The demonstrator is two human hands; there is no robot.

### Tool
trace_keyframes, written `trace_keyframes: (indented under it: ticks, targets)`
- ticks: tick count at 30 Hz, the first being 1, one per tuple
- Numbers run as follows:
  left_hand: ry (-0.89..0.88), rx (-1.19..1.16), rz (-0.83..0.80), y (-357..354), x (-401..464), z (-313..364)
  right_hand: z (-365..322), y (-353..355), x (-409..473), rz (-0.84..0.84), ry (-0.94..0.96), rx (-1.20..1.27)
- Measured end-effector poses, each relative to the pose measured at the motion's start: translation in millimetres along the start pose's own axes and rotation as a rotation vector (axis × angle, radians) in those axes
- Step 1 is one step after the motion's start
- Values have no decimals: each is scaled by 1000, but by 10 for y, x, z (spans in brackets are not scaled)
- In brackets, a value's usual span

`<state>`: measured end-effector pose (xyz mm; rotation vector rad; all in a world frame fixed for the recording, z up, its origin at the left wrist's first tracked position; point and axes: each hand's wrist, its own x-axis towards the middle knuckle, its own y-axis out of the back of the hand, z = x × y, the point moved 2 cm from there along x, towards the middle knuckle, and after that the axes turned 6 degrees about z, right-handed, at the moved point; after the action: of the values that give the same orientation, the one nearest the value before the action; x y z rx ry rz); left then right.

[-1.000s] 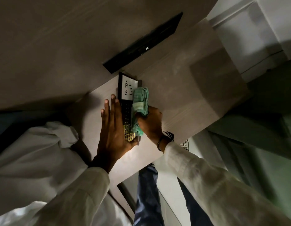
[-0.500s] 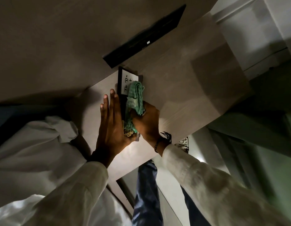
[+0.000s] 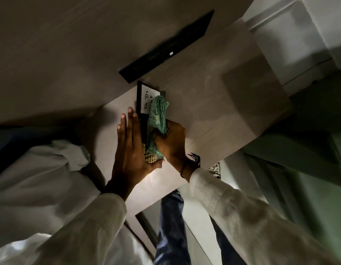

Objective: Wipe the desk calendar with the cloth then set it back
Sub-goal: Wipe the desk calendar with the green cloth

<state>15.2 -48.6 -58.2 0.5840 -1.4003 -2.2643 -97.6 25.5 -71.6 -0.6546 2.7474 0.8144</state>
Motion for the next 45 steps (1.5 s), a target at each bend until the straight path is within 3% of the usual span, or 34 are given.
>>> trace_keyframes:
  ticks: [5, 10, 14, 18, 22, 27, 30, 35, 39, 45]
  targets:
    - [1, 18, 14, 5, -14, -5, 73, 39, 29, 8, -38, 8]
    - [-21, 17, -6, 5, -15, -24, 29, -46, -51, 38, 65, 7]
    - [-23, 23, 6, 14, -17, -21, 45, -4, 20, 10, -56, 69]
    - [-28, 28, 2, 19, -15, -42, -15, -49, -52, 29, 32, 35]
    - [-14, 23, 17, 16, -17, -7, 77, 19, 65, 33, -51, -16]
    - [-39, 40, 13, -7, -12, -55, -36, -34, -18, 52, 69, -5]
    - [-25, 29, 38, -16, -23, -43, 27, 8, 91, 19, -38, 17]
    - [-33, 19, 27, -28, -14, -65, -44, -26, 21, 47, 54, -23]
    - [-16, 28, 42, -33, -24, -37, 56, 38, 98, 15, -74, -39]
    - [-19, 15, 29, -34, -16, -51, 7, -14, -1, 3, -30, 17]
